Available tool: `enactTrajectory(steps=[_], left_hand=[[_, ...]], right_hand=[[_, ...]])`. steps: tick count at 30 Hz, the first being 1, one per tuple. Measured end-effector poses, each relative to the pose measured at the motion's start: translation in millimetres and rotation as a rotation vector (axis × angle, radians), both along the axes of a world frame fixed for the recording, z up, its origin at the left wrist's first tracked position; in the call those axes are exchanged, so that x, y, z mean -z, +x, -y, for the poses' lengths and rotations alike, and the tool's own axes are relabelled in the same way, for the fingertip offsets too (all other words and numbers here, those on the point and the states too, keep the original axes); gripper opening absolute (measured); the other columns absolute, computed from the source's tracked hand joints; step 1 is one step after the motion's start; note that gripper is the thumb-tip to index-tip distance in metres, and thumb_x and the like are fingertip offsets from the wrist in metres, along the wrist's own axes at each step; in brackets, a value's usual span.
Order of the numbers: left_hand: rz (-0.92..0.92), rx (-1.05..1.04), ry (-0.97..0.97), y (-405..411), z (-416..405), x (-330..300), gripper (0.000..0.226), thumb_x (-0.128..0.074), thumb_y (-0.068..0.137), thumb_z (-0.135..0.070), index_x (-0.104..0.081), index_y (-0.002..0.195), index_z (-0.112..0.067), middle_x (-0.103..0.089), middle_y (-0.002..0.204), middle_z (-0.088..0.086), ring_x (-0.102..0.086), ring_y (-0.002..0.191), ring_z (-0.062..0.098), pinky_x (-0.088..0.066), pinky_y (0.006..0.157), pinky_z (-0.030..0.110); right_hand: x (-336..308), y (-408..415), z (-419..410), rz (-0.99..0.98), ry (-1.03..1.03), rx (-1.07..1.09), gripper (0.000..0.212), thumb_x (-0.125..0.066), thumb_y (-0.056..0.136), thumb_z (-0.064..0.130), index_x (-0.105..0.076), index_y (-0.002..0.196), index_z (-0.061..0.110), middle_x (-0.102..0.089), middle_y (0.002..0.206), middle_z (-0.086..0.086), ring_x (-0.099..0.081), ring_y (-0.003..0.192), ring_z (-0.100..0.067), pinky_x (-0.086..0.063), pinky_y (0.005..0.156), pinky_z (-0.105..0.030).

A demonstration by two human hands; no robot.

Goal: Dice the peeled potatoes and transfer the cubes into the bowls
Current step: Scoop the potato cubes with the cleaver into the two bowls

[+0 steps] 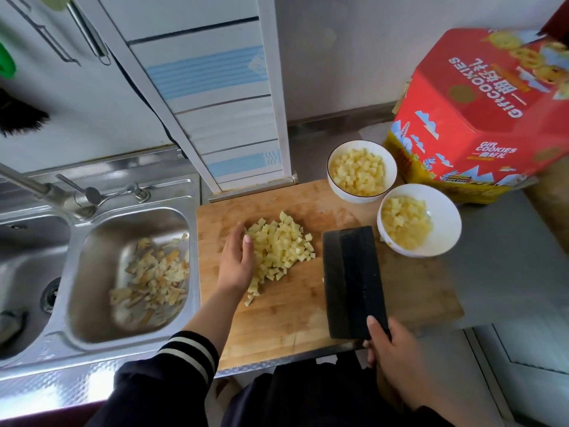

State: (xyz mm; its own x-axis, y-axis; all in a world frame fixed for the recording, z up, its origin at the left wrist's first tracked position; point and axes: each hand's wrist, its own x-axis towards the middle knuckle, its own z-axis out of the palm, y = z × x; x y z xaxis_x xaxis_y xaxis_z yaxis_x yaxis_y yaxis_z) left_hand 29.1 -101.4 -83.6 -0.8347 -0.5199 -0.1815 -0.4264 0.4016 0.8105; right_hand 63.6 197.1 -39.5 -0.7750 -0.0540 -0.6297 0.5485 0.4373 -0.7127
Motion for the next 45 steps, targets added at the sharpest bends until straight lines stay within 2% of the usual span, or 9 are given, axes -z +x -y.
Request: enactTrajectory(steps=[3,8,17,24,30,34,37,42,45], left_hand=[[-0.025,0.026,0.026,-3,-4,-2,0.072,-0.027,0.089,-0.07,-0.038,0.146,-0.028,-0.038,0.152,0.003,-0.032,0.142,0.021,-0.029,0.116,0.05],[-0.022,0.054,-0.014,-5,-6,0,0.062,-0.034,0.097,-0.057,-0.037,0.148,-0.022,-0.034,0.155,0.005,-0.026,0.144,0.021,-0.024,0.118,0.05],[-0.004,0.064,-0.044,-7,-8,-3,0.056,-0.037,0.099,-0.048,-0.04,0.146,-0.019,-0.03,0.157,0.002,-0.023,0.145,0.018,-0.017,0.116,0.035],[0.014,0.073,-0.054,-7,-7,-4,0.053,-0.04,0.101,-0.045,-0.039,0.147,-0.02,-0.028,0.158,0.0,-0.022,0.146,0.017,-0.016,0.113,0.031],[0.001,0.056,-0.033,-10,-11,-7,0.054,-0.04,0.1,-0.047,-0.039,0.147,-0.02,-0.029,0.158,0.002,-0.021,0.146,0.019,-0.017,0.116,0.037],[-0.007,0.063,-0.04,-7,-10,-6,0.054,-0.039,0.099,-0.05,-0.042,0.145,-0.022,-0.029,0.158,0.002,-0.019,0.147,0.02,-0.018,0.119,0.047],[0.002,0.082,-0.049,-5,-11,-9,0.055,-0.038,0.099,-0.052,-0.044,0.145,-0.023,-0.027,0.159,0.001,-0.014,0.148,0.019,-0.015,0.12,0.049],[0.036,0.089,0.022,-5,-11,-18,0.063,-0.033,0.094,-0.061,-0.038,0.148,-0.03,-0.017,0.161,-0.007,-0.011,0.149,0.017,-0.015,0.119,0.048],[0.057,0.108,0.028,-6,-12,-22,0.061,-0.031,0.094,-0.061,-0.037,0.147,-0.034,-0.016,0.162,-0.008,-0.009,0.149,0.018,-0.015,0.119,0.05]], right_hand=[[8,3,2,0.022,0.007,0.048,0.034,-0.05,0.099,0.027,-0.056,0.088,-0.004,-0.063,0.064,-0.011,-0.057,0.05,-0.013,-0.049,0.05,-0.024],[17,11,2,0.043,0.003,0.09,0.037,-0.05,0.099,0.028,-0.054,0.089,-0.008,-0.063,0.065,-0.012,-0.058,0.049,-0.013,-0.049,0.049,-0.024],[23,19,4,0.044,-0.006,0.15,0.037,-0.049,0.099,0.03,-0.054,0.082,-0.002,-0.063,0.058,-0.008,-0.059,0.048,-0.011,-0.045,0.051,-0.022],[25,24,-2,0.065,-0.019,0.218,0.041,-0.048,0.099,0.031,-0.053,0.084,-0.007,-0.063,0.057,-0.011,-0.059,0.05,-0.019,-0.049,0.057,-0.034],[23,20,7,0.046,-0.034,0.183,0.035,-0.054,0.098,0.026,-0.055,0.09,-0.008,-0.067,0.063,-0.01,-0.065,0.054,-0.018,-0.054,0.059,-0.034],[22,4,29,0.129,-0.109,0.082,0.023,-0.056,0.098,0.018,-0.056,0.099,-0.005,-0.072,0.079,-0.015,-0.071,0.066,-0.017,-0.056,0.058,-0.027],[21,-8,49,0.181,-0.108,0.019,0.022,-0.054,0.099,0.017,-0.058,0.104,-0.003,-0.073,0.082,-0.012,-0.072,0.07,-0.016,-0.058,0.065,-0.03],[18,-31,80,0.243,-0.108,-0.003,0.033,-0.051,0.1,0.015,-0.051,0.123,-0.008,-0.071,0.088,-0.016,-0.069,0.06,-0.007,-0.049,0.051,-0.018],[15,-43,100,0.262,-0.139,-0.027,0.029,-0.052,0.1,0.015,-0.052,0.119,-0.007,-0.073,0.089,-0.013,-0.071,0.065,-0.012,-0.059,0.066,-0.029]])
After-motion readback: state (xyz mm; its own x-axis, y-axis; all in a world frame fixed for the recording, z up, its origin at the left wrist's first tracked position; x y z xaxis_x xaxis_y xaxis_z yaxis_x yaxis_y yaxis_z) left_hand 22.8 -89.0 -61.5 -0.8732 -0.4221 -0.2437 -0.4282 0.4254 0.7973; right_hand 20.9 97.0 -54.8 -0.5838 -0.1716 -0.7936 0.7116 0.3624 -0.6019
